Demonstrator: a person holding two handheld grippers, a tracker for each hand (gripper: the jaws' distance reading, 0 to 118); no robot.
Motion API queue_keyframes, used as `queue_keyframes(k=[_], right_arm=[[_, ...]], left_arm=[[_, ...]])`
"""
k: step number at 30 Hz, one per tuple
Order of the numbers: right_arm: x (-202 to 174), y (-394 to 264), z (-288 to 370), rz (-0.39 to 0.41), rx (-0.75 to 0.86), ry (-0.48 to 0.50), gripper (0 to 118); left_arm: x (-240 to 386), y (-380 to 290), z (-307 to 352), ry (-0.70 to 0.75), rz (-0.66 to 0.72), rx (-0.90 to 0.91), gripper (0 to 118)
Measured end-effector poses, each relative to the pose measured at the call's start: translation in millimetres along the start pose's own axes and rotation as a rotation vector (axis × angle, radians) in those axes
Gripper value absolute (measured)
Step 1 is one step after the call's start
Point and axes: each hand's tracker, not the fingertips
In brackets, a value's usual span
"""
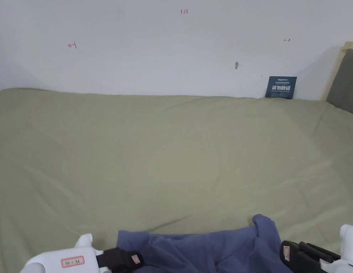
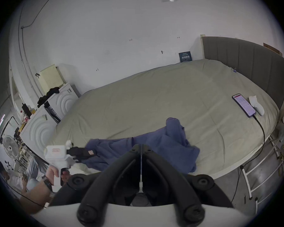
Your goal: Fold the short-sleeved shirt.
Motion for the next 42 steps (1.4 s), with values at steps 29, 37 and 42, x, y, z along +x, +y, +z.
queue_keyframes(k=[29, 37, 42], right_arm=[[-7.4, -4.2, -5.7, 0.003, -0.038, 0.045, 4], [1.2, -6.5, -9.1, -0.012, -0.053, 0.034, 4], [-0.2, -9.6, -10.5, -0.011, -0.058, 0.050, 4]], left_arm=[[153.3, 21.6, 13.2, 0.468, -0.507, -0.127, 17], [153.0, 18.8, 12.9, 0.264, -0.433, -0.146, 78], [125.2, 32.4, 30.4, 0.228, -0.390, 0.023, 2]])
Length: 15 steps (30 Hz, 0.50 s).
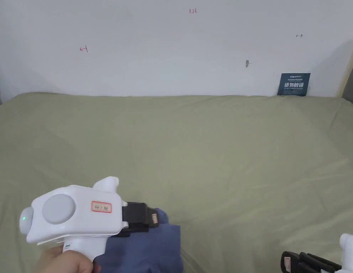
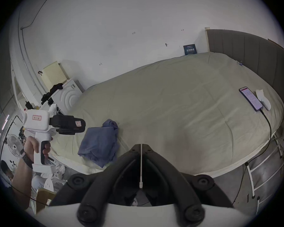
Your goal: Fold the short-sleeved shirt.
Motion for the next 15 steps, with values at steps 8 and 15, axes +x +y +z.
queue_keyframes(k=[8, 15], right_arm=[[-7.2, -2.5, 4.1, 0.003, 0.022, 0.033, 4], [-14.8, 4.4, -1.0, 0.032, 0.038, 0.032, 4]], left_arm=[[-29.9, -69.4, -72.8, 0.057, -0.004, -0.103, 0], [-3.3, -125.7, -80.3, -0.024, 0.126, -0.047, 0]])
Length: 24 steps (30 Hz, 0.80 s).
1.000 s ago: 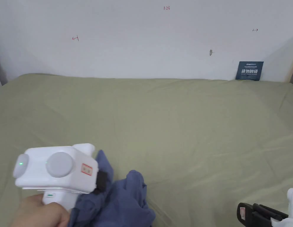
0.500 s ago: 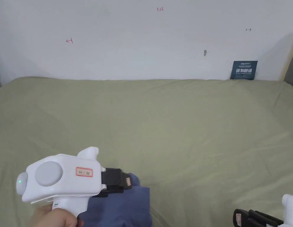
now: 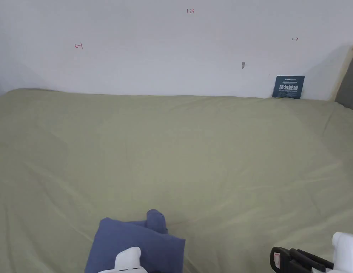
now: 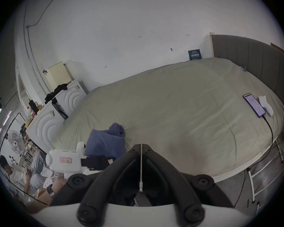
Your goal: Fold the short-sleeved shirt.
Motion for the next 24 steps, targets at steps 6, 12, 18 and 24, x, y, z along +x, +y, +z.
queue_keyframes(k=[6, 12, 18, 24], right_arm=[[-4.1, 2.5, -54.1, -0.015, -0.037, 0.141, 3], [-28.4, -22.0, -151.2, -0.081, -0.188, 0.554, 2], [-52.5, -55.6, -256.4, -0.209, -0.437, 0.757, 1], [-22.0, -70.0, -307.8, -0.278, -0.535, 0.704, 1]], left_arm=[[14.1, 42.2, 75.6, -0.143, -0.041, 0.169, 0], [-35.8, 88.5, 171.3, 0.119, -0.160, 0.365, 0], [-100.4, 91.9, 190.2, 0.152, -0.065, 0.287, 0], [-146.3, 84.0, 165.7, 0.092, 0.061, 0.185, 0]])
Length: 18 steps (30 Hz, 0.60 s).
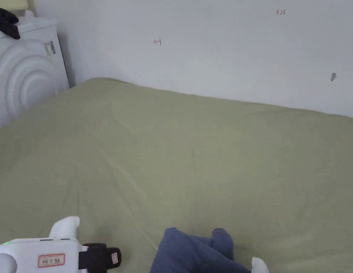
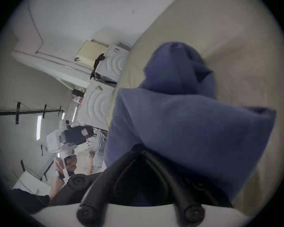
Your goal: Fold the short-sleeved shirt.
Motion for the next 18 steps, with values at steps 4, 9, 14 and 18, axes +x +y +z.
queue_keyframes(k=[4, 9, 14, 18], right_arm=[[7.7, 2.6, 15.8, 0.046, -0.010, 0.024, 1], [27.8, -9.4, 31.7, -0.049, 0.044, 0.082, 1], [33.6, -20.7, 39.9, -0.098, 0.083, 0.103, 1], [32.1, -18.4, 38.2, -0.088, 0.080, 0.090, 1]], left_arm=[[-6.2, -2.9, -17.5, -0.036, 0.006, -0.074, 0], [-9.8, 1.2, -42.6, -0.199, 0.058, -0.159, 15], [-8.8, 0.3, -82.0, -0.247, 0.101, -0.225, 91], [-0.8, -8.9, -121.8, -0.269, 0.124, -0.292, 91]])
